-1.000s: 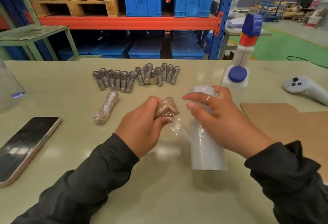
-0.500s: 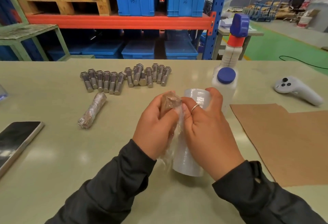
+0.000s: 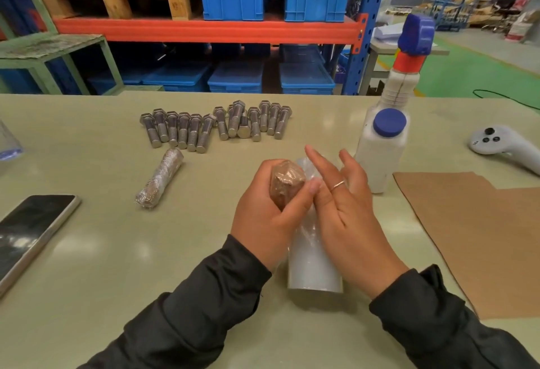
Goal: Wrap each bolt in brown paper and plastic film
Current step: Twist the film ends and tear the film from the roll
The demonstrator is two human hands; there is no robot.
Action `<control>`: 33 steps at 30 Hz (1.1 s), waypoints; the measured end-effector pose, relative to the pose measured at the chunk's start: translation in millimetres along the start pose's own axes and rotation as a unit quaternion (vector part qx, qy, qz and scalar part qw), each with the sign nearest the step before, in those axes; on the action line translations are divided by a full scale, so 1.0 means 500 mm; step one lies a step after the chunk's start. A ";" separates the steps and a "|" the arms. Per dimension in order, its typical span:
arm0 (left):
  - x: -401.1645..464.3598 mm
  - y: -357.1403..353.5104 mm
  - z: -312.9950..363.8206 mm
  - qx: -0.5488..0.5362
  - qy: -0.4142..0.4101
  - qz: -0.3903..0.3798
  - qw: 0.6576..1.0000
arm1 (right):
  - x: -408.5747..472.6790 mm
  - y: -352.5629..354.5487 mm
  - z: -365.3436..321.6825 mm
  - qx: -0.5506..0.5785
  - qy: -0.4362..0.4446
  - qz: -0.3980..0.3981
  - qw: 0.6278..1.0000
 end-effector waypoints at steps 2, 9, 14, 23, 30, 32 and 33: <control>-0.003 0.004 -0.005 0.050 -0.015 0.020 0.998 | 0.006 0.020 -0.011 0.063 0.027 0.041 0.997; -0.021 -0.023 -0.007 0.187 -0.083 -0.004 0.979 | -0.003 0.005 -0.023 0.333 -0.023 -0.075 0.940; -0.030 -0.025 0.011 0.237 -0.183 0.023 0.954 | -0.005 0.004 -0.021 0.432 -0.074 -0.106 0.893; -0.012 -0.020 -0.009 0.102 -0.053 0.021 0.993 | -0.005 0.005 -0.002 0.211 -0.049 0.002 0.976; 0.016 0.031 -0.044 -0.108 0.106 0.049 0.987 | -0.031 -0.024 0.065 -0.085 -0.167 -0.137 0.973; 0.022 0.037 -0.059 -0.198 0.164 0.037 0.966 | -0.033 -0.033 0.052 -0.017 -0.167 -0.117 0.979; 0.022 0.038 -0.064 -0.234 0.183 0.031 0.954 | -0.033 -0.035 0.044 0.032 -0.174 -0.093 0.980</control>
Point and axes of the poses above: each hand's wrist, its own x-axis towards the middle knuckle, its own y-axis out of the back of the hand, z = x × y, the point moved 5 cm from there along x, towards the middle knuckle, and after that the axes turned 12 degrees about y, right-handed, at the moved point
